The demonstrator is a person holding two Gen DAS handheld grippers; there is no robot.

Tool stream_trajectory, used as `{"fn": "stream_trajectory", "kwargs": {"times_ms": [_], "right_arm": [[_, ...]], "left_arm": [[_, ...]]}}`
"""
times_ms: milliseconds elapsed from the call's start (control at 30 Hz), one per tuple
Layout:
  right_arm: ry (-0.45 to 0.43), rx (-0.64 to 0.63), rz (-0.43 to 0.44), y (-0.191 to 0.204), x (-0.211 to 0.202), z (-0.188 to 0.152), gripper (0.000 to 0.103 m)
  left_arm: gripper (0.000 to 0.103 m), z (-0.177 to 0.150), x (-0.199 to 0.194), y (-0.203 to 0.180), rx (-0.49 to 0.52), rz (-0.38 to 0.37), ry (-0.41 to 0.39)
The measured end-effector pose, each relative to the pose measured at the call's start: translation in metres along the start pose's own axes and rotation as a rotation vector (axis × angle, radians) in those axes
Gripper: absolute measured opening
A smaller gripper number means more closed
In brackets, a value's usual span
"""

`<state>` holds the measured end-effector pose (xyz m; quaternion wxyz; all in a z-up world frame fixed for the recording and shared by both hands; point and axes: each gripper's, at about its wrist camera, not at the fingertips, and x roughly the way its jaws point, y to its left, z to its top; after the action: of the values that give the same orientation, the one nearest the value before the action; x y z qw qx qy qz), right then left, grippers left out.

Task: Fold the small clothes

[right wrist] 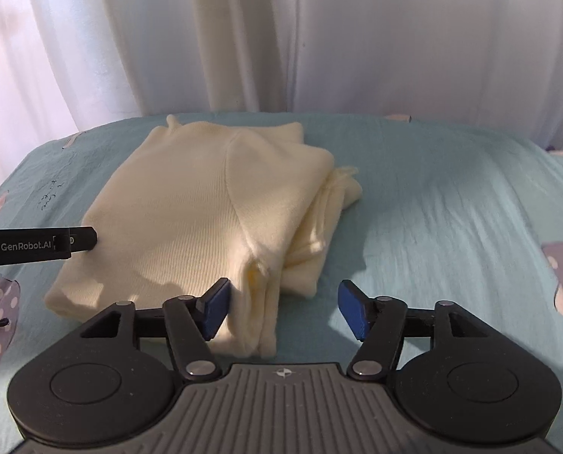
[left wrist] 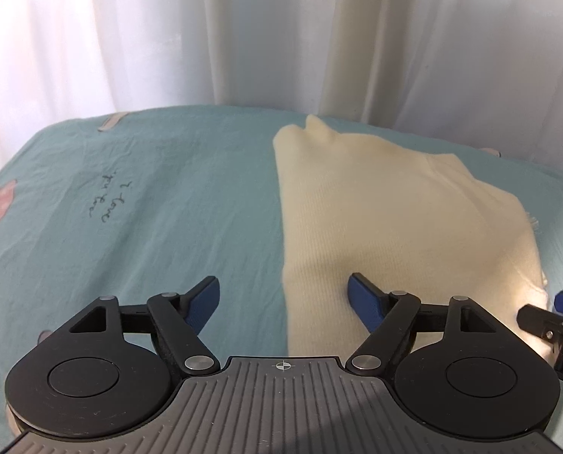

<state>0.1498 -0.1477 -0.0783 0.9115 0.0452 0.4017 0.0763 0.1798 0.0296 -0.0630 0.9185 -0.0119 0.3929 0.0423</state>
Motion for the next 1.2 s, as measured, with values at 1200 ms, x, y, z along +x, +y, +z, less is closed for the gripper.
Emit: {"fn": "stream_trajectory", "kwargs": {"times_ms": [1200], "right_arm": [[0.199, -0.056, -0.112, 0.075, -0.047, -0.013, 0.099]], "left_arm": [[0.101, -0.034, -0.079, -0.007, 0.099, 0.061, 0.107]]}}
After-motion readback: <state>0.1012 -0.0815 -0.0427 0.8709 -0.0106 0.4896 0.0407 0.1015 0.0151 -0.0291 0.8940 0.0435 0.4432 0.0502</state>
